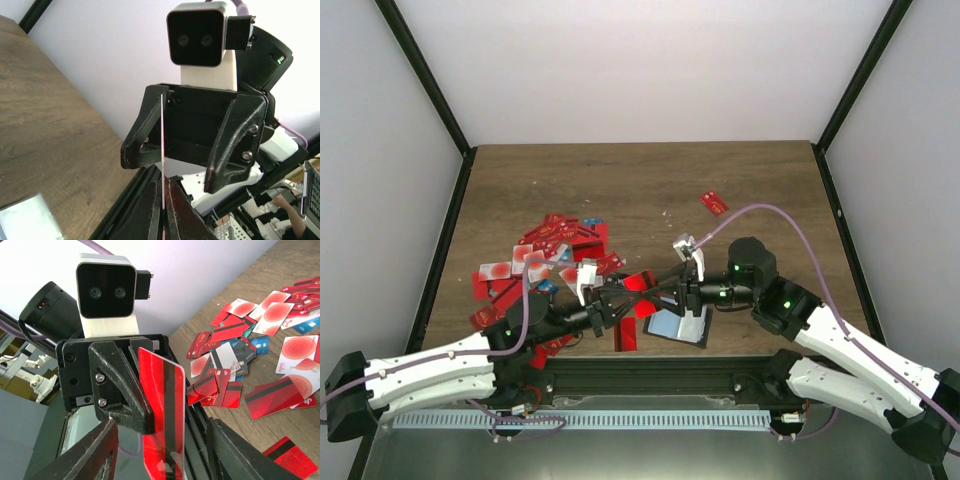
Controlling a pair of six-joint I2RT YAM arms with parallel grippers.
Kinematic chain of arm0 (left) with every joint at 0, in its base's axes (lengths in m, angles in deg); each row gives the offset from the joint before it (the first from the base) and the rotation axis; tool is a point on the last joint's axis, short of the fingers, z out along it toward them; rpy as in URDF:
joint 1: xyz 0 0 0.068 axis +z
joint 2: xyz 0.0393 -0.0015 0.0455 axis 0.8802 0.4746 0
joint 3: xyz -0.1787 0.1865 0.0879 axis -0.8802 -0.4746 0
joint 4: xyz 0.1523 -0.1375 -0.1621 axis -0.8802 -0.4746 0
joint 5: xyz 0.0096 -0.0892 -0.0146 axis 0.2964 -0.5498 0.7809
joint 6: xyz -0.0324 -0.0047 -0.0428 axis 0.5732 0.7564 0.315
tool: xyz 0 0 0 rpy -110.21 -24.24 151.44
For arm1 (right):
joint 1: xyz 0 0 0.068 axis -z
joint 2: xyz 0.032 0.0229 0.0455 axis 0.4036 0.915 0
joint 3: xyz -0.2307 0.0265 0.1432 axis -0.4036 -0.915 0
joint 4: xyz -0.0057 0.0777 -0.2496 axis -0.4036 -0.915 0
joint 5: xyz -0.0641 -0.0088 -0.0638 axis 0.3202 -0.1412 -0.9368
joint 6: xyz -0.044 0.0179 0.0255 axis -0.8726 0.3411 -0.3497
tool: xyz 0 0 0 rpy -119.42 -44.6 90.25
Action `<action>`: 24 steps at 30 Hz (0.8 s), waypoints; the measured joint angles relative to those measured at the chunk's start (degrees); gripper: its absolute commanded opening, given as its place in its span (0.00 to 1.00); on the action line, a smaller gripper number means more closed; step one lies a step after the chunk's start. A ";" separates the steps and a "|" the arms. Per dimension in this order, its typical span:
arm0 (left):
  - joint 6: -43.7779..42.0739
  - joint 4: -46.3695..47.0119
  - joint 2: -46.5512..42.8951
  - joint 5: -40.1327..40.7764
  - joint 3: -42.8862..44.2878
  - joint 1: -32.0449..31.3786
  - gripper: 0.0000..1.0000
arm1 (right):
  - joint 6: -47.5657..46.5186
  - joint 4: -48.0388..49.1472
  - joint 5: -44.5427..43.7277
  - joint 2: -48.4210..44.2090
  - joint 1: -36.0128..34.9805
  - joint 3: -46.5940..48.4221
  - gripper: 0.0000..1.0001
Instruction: Put the credit cards into the card holder
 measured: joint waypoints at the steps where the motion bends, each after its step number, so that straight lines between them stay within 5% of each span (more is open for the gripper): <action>1: -0.04 -0.07 0.35 -0.68 0.15 0.00 0.04 | -0.31 -0.22 -0.07 0.00 0.00 0.00 0.41; 16: -0.94 -2.14 1.25 -2.25 2.75 -0.02 0.04 | -0.76 -3.04 2.21 -2.47 0.07 0.04 0.02; 20: -0.94 -2.19 1.46 -2.47 2.91 -0.02 0.05 | -0.44 -3.08 2.78 -2.89 0.13 0.04 0.01; 24: -1.31 -2.64 2.43 -1.64 3.06 0.00 0.50 | 0.52 -4.33 1.18 -3.45 0.11 0.02 0.01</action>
